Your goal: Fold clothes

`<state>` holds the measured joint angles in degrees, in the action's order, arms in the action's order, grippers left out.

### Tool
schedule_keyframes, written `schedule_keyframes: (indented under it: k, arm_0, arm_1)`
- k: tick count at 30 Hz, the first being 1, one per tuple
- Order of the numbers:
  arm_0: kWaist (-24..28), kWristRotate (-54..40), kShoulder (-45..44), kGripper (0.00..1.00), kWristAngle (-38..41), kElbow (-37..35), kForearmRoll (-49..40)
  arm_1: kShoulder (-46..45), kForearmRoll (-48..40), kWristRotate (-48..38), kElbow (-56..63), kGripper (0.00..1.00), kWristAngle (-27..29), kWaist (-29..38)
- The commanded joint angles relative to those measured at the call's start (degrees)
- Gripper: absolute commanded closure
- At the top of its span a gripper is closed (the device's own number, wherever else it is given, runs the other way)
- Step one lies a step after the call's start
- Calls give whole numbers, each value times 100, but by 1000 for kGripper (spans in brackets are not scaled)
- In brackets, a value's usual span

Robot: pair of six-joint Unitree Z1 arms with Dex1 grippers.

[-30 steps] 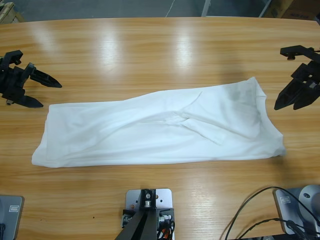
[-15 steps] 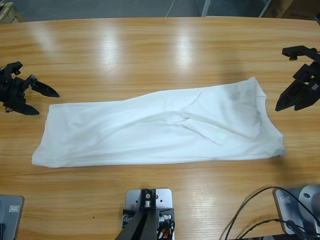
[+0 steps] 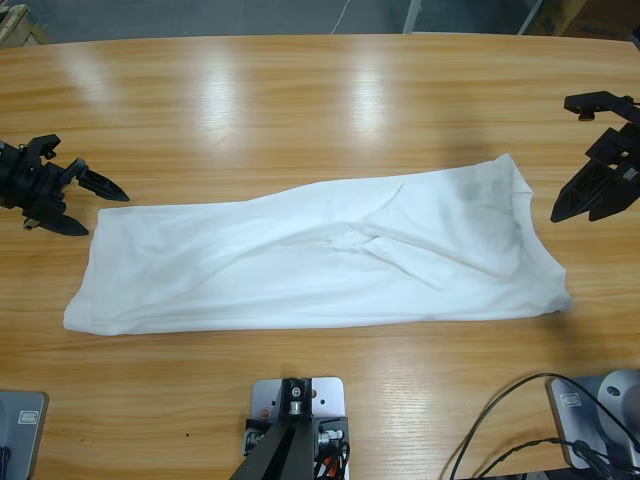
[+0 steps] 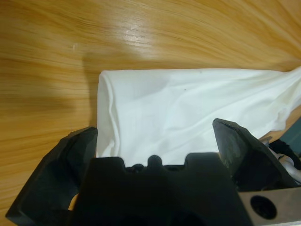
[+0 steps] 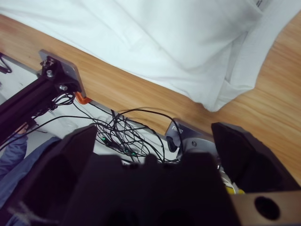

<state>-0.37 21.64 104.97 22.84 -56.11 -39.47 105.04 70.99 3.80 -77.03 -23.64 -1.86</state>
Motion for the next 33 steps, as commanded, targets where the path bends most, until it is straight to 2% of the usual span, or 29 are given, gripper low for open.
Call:
schedule_keyframes:
  k: [1, 18, 19, 22, 23, 25, 27, 28, 30, 31, 32, 33]
  arm_0:
    - [-135, 47, 342, 50, 36, 136, 200]
    - [-411, 270, 563, 61, 124, 162, 502]
    - [-411, 265, 554, 196, 124, 162, 502]
    - [-411, 270, 472, 834, 33, 167, 516]
    - [-411, 270, 447, 1000, 6, 151, 525]
    - [-411, 263, 403, 1000, -11, 136, 546]
    - [-411, 237, 393, 1000, -8, 120, 555]
    - [-411, 225, 393, 1000, -8, 118, 555]
    - [-411, 209, 393, 1000, -11, 118, 555]
    - [-411, 209, 393, 1000, -17, 113, 555]
    - [-411, 209, 393, 1000, -17, 111, 555]
    - [-411, 209, 393, 1000, -17, 113, 555]
  arm_1:
    - [144, -41, -54, 153, 9, 26, 72]
    - [226, -41, -54, 126, 9, 44, 72]
    - [228, -41, -54, 126, 9, 49, 72]
    - [219, -41, -54, 132, 10, 61, 72]
    - [214, -41, -54, 135, 13, 68, 72]
    - [210, -41, -54, 144, 48, 95, 72]
    - [210, -41, -54, 153, 182, 121, 72]
    - [217, -41, -54, 153, 308, 132, 72]
    - [223, -41, -54, 153, 462, 149, 72]
    - [228, -41, -54, 153, 591, 165, 72]
    - [233, -41, -54, 153, 646, 167, 72]
    - [240, -48, -54, 153, 648, 170, 72]
